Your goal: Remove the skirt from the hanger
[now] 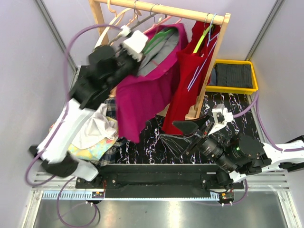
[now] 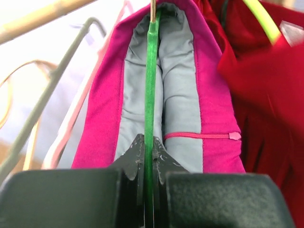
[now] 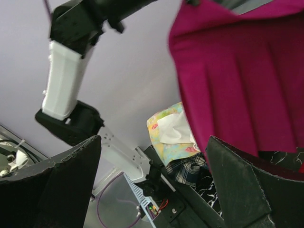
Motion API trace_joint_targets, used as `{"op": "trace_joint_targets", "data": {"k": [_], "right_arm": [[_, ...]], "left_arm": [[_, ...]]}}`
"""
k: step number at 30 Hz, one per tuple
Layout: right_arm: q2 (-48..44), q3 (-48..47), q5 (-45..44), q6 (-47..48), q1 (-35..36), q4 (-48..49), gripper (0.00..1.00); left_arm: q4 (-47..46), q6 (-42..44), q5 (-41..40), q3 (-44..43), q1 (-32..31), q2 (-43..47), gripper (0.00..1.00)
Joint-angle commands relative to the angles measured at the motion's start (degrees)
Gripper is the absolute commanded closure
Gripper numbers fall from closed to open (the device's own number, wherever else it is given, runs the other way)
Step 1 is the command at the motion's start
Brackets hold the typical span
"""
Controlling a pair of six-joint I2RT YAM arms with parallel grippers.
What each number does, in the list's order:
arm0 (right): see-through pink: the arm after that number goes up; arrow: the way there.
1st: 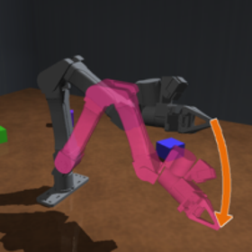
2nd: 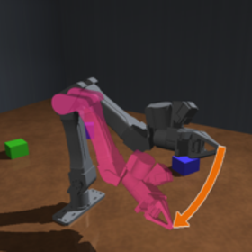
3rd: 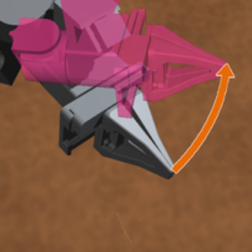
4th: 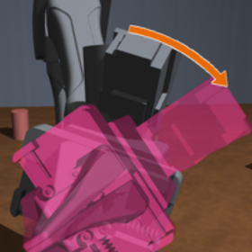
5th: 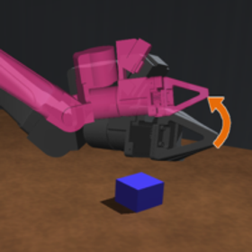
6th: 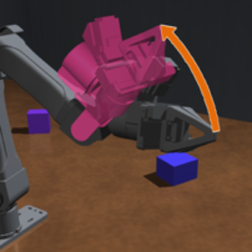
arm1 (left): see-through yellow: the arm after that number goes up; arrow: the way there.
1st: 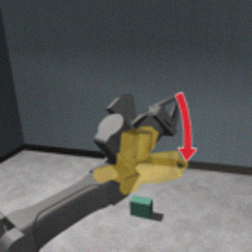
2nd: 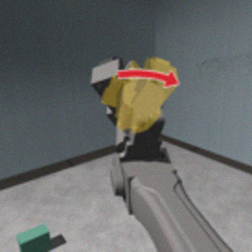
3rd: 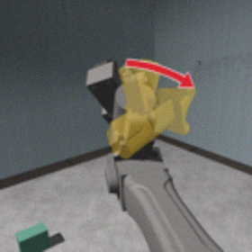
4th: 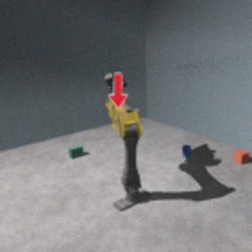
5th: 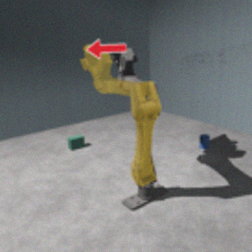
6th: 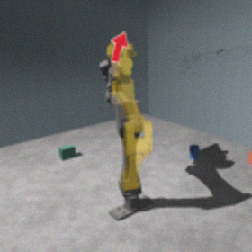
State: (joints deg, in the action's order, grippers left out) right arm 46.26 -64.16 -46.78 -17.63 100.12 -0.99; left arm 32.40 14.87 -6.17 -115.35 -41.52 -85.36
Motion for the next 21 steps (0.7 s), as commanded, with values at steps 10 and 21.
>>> {"op": "trace_joint_targets", "data": {"k": [10, 21], "right_arm": [[3.47, -6.41, -7.18, 12.85, 0.43, 7.66, 0.00], [14.38, -19.32, -5.26, 34.33, -3.69, 14.18, 0.00]], "left_arm": [[17.15, 6.04, 8.97, 3.65, 0.12, 29.44, 1.00], [34.57, 3.76, 13.20, -8.57, 1.96, 35.00, 1.00]]}}
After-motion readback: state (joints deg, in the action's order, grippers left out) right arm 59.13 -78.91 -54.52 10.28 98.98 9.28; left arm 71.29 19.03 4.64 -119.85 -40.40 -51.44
